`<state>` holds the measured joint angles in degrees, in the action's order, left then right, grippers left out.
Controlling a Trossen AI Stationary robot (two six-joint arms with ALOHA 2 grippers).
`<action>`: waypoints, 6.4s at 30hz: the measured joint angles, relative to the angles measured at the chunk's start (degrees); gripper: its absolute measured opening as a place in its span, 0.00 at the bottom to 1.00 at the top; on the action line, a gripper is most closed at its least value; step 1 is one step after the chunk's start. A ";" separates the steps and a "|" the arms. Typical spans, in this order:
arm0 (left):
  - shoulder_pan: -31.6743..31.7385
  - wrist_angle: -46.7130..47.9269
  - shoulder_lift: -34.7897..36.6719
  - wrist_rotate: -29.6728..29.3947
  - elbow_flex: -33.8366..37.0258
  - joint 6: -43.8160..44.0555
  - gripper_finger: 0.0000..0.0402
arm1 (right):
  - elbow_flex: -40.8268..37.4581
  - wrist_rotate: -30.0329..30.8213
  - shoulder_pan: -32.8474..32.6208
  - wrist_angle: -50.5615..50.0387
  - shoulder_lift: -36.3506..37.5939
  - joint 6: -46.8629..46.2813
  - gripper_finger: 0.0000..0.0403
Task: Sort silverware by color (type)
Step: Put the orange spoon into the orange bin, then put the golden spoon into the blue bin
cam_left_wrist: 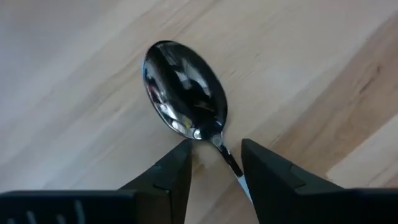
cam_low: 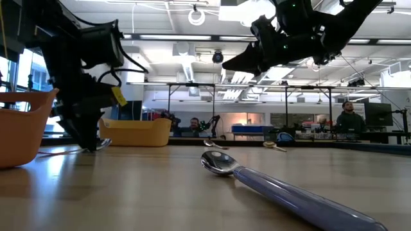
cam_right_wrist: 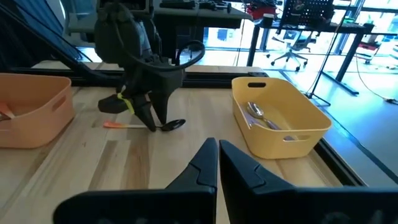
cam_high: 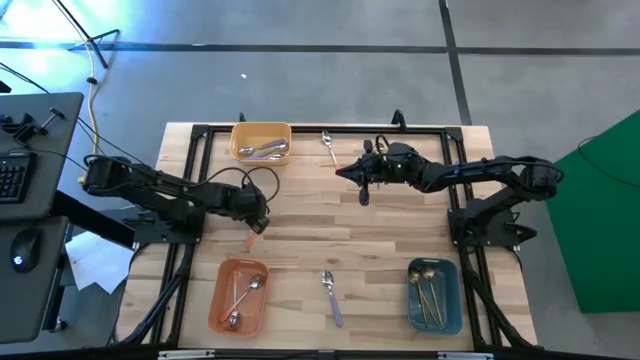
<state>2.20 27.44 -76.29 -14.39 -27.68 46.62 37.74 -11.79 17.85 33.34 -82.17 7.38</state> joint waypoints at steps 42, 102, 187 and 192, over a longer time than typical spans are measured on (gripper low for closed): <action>-19.13 28.00 6.64 14.97 -32.57 11.11 0.00 | 0.02 0.12 0.00 -1.08 -0.04 0.43 0.00; -35.95 9.43 8.18 -10.07 -17.95 10.90 0.04 | 0.09 25.53 -1.05 -20.99 3.15 -6.05 0.00; -0.90 -73.64 8.52 10.74 13.03 -36.69 0.00 | -0.06 30.95 -40.03 -77.92 27.46 -85.11 0.01; -0.90 -73.66 8.52 9.32 13.03 -35.69 0.00 | 3.40 35.01 -58.81 -79.30 23.80 -103.36 0.01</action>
<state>1.30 -46.22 -67.77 -5.07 -14.66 10.94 41.13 23.22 -40.96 -45.96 -58.37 -95.99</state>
